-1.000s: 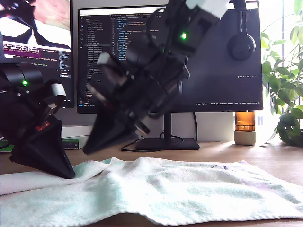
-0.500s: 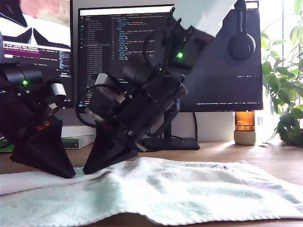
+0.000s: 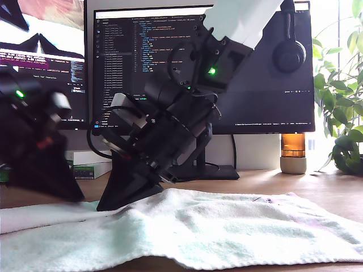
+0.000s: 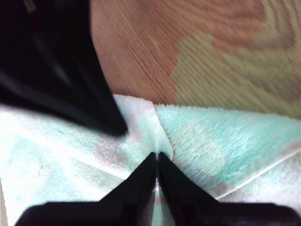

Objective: Fold the tea towel to a neat square and place it to the right

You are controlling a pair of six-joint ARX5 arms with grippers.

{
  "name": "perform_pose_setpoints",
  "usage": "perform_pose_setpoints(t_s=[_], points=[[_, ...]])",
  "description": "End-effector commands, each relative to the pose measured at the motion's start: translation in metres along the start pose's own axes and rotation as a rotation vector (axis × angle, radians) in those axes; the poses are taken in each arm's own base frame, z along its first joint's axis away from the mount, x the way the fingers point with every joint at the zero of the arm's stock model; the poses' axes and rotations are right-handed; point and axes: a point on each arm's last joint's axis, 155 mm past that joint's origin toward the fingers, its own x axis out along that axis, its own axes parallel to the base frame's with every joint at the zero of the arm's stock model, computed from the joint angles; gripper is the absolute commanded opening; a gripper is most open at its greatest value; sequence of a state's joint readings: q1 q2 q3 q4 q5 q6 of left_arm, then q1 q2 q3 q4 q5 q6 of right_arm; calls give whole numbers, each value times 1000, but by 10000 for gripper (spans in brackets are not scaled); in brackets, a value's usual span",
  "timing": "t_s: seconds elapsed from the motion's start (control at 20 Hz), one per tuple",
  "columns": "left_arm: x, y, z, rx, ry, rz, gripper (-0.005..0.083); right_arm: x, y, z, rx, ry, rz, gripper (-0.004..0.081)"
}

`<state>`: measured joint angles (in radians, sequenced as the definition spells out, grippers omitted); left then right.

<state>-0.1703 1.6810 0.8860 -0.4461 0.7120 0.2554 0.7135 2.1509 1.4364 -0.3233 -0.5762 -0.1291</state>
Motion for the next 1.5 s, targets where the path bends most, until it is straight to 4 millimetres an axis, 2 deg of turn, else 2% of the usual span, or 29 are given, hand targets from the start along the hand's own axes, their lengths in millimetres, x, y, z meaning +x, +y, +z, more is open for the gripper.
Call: perform_pose_setpoints(t_s=[0.0, 0.15, 0.3, 0.6, 0.7, 0.8, 1.15, 1.45], points=[[-15, 4, 3, -38, -35, 23, -21, 24, -13, -38, 40, 93, -13, -13], [-27, 18, -5, -148, -35, 42, -21, 23, -15, -38, 33, 92, -19, -13], [-34, 20, -25, -267, 19, 37, -3, 23, -17, -37, 25, 88, -22, -13], [-40, 10, -70, -466, 193, 57, 200, 23, -18, -35, 19, 77, -26, -13], [-42, 5, -81, -515, 238, 59, 206, 23, -19, -34, 18, 76, -26, -13], [-45, 10, -91, -543, 277, 107, 206, 23, -19, -33, 16, 72, -26, -13], [-50, 18, -94, -595, 274, 135, 206, 23, -19, -32, 13, 66, -27, -13], [-43, 8, -87, -629, 250, 33, 201, 23, -19, -31, 12, 65, -28, -13]])
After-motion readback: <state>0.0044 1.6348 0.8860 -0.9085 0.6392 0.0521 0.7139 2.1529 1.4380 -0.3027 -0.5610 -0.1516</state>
